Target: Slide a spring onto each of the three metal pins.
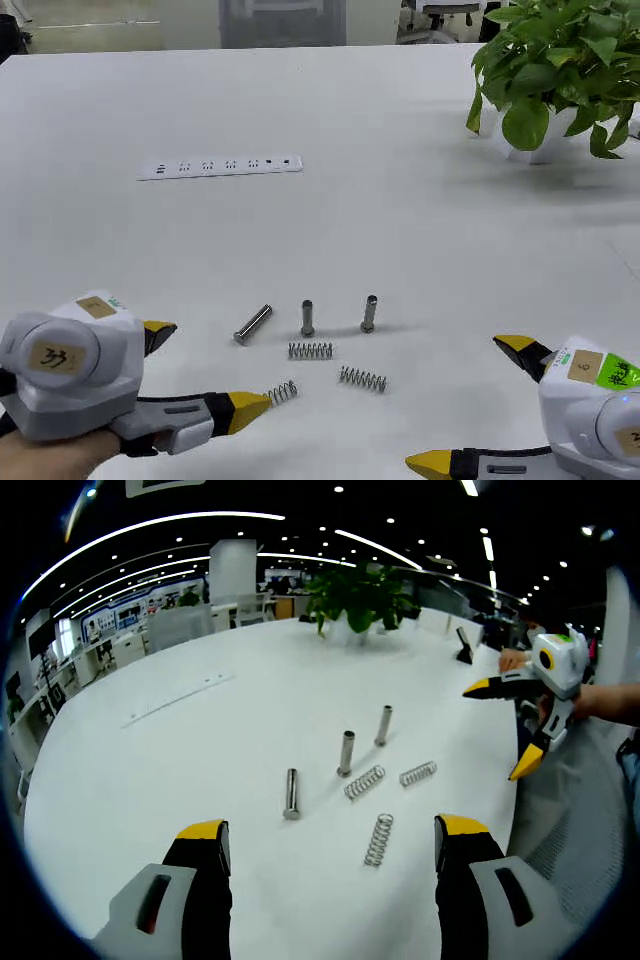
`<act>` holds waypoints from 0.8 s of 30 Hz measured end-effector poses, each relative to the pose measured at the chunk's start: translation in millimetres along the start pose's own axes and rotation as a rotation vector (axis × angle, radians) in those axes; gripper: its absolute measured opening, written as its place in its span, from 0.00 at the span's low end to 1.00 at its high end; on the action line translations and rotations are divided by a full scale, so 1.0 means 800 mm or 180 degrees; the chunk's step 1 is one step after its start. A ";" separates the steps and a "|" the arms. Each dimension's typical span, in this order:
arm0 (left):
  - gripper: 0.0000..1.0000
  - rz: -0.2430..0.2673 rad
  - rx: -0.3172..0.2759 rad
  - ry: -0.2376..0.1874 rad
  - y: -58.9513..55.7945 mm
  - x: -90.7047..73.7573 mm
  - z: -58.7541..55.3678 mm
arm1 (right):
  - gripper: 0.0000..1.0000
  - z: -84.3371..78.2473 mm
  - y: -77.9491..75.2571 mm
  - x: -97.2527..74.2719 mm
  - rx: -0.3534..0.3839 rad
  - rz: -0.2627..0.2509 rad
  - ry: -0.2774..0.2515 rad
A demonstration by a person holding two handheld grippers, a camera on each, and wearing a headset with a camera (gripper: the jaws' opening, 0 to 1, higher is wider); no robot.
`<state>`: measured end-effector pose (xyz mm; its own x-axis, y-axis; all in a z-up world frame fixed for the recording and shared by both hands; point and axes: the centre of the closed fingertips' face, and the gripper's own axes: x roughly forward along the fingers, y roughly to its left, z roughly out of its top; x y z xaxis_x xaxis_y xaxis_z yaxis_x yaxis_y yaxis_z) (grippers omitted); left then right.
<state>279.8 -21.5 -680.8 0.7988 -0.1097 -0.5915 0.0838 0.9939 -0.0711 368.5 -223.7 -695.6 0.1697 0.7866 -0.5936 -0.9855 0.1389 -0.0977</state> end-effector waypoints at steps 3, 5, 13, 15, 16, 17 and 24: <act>0.81 0.0010 0.0051 0.0042 0.006 0.010 0.016 | 0.98 -0.001 -0.001 0.000 0.0005 -0.0005 0.0009; 0.78 0.0015 0.0042 0.0093 0.014 0.020 0.019 | 0.98 -0.003 -0.001 0.001 -0.0018 -0.0007 0.0029; 0.66 -0.0055 -0.0016 0.0367 0.018 0.052 0.027 | 0.98 -0.003 0.003 0.001 -0.0040 0.0021 0.0057; 0.63 -0.0074 0.0042 0.0407 0.019 0.058 0.029 | 0.98 -0.004 0.004 0.001 -0.0041 0.0029 0.0060; 0.62 -0.0069 0.0070 0.0453 0.023 0.063 0.030 | 0.98 -0.004 0.005 0.001 -0.0044 0.0035 0.0065; 0.61 -0.0062 0.0081 0.0482 0.027 0.066 0.031 | 0.98 -0.004 0.005 0.001 -0.0045 0.0038 0.0068; 0.50 -0.0054 0.0153 0.0650 0.044 0.089 0.027 | 0.98 -0.004 0.004 0.001 -0.0032 0.0024 0.0060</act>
<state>352.1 5.7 -708.1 0.6600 -0.1207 -0.7415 0.1283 0.9906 -0.0470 365.2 -224.4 -698.5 0.1623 0.7761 -0.6093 -0.9867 0.1269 -0.1012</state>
